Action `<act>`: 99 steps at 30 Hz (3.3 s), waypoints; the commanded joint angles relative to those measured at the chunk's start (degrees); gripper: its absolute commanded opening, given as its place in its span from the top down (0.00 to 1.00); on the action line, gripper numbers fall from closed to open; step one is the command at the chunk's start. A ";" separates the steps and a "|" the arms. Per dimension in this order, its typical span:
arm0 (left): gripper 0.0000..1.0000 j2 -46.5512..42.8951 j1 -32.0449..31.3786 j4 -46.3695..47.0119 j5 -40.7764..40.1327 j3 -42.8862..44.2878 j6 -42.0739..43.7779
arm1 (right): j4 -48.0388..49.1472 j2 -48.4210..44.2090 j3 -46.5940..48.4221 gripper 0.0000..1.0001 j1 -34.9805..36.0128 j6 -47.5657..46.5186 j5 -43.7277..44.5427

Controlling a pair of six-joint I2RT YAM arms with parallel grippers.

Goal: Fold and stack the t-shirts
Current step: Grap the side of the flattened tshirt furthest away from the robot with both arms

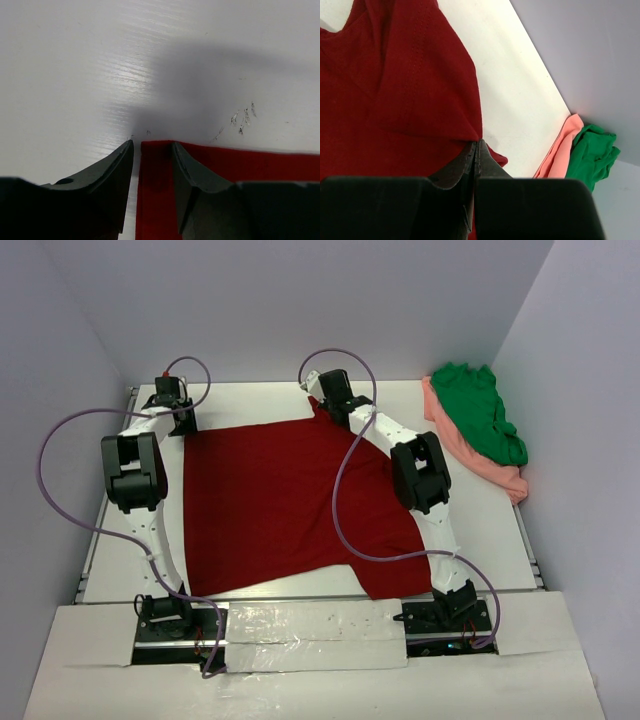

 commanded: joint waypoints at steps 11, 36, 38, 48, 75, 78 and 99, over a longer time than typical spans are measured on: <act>0.97 0.72 0.27 -1.50 3.10 -0.38 -1.20 | -0.43 -4.37 2.13 1.00 0.24 0.19 0.17; 0.99 -12.46 1.07 4.92 2.31 -10.75 -0.67 | -1.57 -12.98 -5.16 1.00 -0.55 4.85 0.79; 0.98 -13.07 0.98 4.92 2.48 -10.93 -0.58 | -2.53 -14.04 -5.96 1.00 -0.46 5.90 -0.09; 0.99 -17.64 0.45 5.18 3.28 -14.09 -0.32 | -5.09 -21.07 -14.13 1.00 -0.46 9.24 -3.70; 1.00 -43.74 -0.43 9.23 2.66 -40.55 3.81 | -10.10 -33.81 -25.29 1.00 -0.99 14.17 -8.53; 1.00 -45.15 -0.43 7.65 4.59 -42.56 6.01 | -11.06 -34.87 -25.56 1.00 -1.52 14.87 -9.32; 1.00 -52.62 -0.34 5.53 10.84 -56.46 12.68 | -16.34 -38.21 -26.87 1.00 -3.63 17.59 -12.22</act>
